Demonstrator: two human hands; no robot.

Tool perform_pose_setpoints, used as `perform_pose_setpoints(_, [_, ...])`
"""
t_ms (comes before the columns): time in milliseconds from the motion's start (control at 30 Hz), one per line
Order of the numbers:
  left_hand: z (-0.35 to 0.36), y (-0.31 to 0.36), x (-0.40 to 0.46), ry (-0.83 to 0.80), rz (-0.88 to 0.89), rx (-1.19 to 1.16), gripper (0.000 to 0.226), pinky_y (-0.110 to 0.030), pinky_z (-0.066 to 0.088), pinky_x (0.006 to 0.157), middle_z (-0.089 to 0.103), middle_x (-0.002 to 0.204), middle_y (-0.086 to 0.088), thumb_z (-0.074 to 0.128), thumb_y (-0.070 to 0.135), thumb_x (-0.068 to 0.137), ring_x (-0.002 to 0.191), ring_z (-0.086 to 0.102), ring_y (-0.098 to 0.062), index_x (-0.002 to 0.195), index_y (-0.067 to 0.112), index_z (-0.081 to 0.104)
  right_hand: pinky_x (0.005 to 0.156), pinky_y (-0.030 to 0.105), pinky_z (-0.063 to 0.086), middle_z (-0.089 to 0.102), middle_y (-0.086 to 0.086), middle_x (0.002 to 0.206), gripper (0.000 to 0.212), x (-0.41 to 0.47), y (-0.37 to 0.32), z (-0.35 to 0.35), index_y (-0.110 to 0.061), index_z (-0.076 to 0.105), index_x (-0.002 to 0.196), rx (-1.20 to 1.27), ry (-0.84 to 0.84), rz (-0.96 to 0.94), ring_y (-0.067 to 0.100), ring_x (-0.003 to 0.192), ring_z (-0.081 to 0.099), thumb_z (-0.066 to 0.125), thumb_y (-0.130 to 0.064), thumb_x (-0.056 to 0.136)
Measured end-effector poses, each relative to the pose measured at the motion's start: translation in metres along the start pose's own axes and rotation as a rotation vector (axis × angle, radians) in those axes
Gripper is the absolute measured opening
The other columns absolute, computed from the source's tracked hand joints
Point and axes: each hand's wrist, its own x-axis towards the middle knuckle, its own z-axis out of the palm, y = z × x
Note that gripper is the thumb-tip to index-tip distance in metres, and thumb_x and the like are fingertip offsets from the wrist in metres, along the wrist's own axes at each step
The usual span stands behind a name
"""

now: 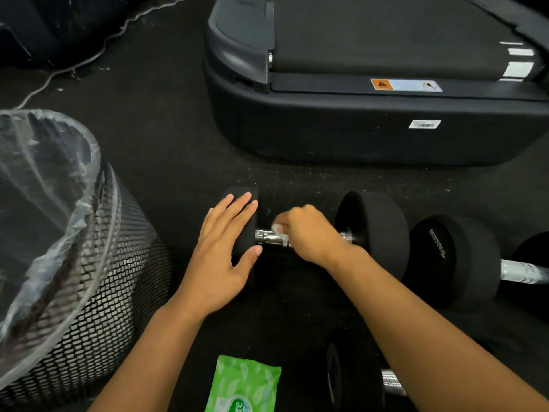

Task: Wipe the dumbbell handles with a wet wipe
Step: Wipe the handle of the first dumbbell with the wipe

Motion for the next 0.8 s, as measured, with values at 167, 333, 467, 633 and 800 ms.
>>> perform_pose_setpoints(167, [0.000, 0.001, 0.001, -0.003, -0.008, 0.012, 0.063, -0.039, 0.006, 0.116, 0.020, 0.151, 0.017, 0.046, 0.041, 0.085, 0.142, 0.005, -0.003, 0.143, 0.026, 0.029, 0.083, 0.042, 0.051, 0.066, 0.010, 0.106, 0.035, -0.017, 0.011, 0.003, -0.019, 0.059, 0.119, -0.021, 0.001, -0.038, 0.026, 0.097, 0.062, 0.052, -0.006, 0.087])
perform_pose_setpoints(333, [0.000, 0.002, 0.000, -0.001, -0.013, 0.015, 0.063, -0.041, 0.008, 0.116, 0.022, 0.152, 0.015, 0.051, 0.036, 0.085, 0.142, 0.006, -0.004, 0.144, 0.024, 0.031, 0.095, 0.033, 0.039, 0.057, 0.012, 0.121, 0.033, -0.016, -0.023, 0.010, -0.009, 0.053, 0.122, -0.151, 0.075, -0.079, 0.028, 0.114, 0.052, 0.044, -0.006, 0.091])
perform_pose_setpoints(467, [-0.001, 0.002, -0.001, -0.016, -0.008, 0.026, 0.064, -0.036, 0.004, 0.116, 0.019, 0.153, 0.016, 0.046, 0.043, 0.085, 0.142, 0.004, -0.003, 0.145, 0.025, 0.028, 0.112, 0.021, 0.002, 0.027, 0.008, 0.151, 0.056, -0.037, -0.007, 0.016, -0.010, 0.028, 0.144, -0.122, 0.026, -0.172, 0.020, 0.141, 0.019, 0.039, 0.004, 0.091])
perform_pose_setpoints(633, [0.002, 0.021, -0.002, 0.047, -0.024, -0.008, 0.065, -0.022, 0.000, 0.116, 0.024, 0.151, 0.013, 0.051, 0.051, 0.084, 0.142, 0.009, -0.002, 0.141, 0.024, 0.036, 0.090, 0.037, 0.047, 0.059, 0.012, 0.115, 0.038, -0.055, 0.000, 0.006, -0.011, 0.067, 0.109, -0.038, 0.357, -0.140, 0.027, 0.111, 0.049, 0.068, 0.006, 0.075])
perform_pose_setpoints(800, [0.013, 0.054, 0.007, 0.167, -0.019, -0.062, 0.044, -0.024, 0.028, 0.111, 0.044, 0.135, 0.014, 0.058, 0.031, 0.083, 0.132, 0.033, 0.000, 0.126, 0.020, 0.055, 0.071, 0.012, 0.040, 0.053, -0.006, 0.094, 0.024, -0.070, -0.012, -0.015, -0.015, 0.063, 0.102, 0.200, 0.541, -0.144, 0.009, 0.086, 0.049, 0.066, -0.003, 0.081])
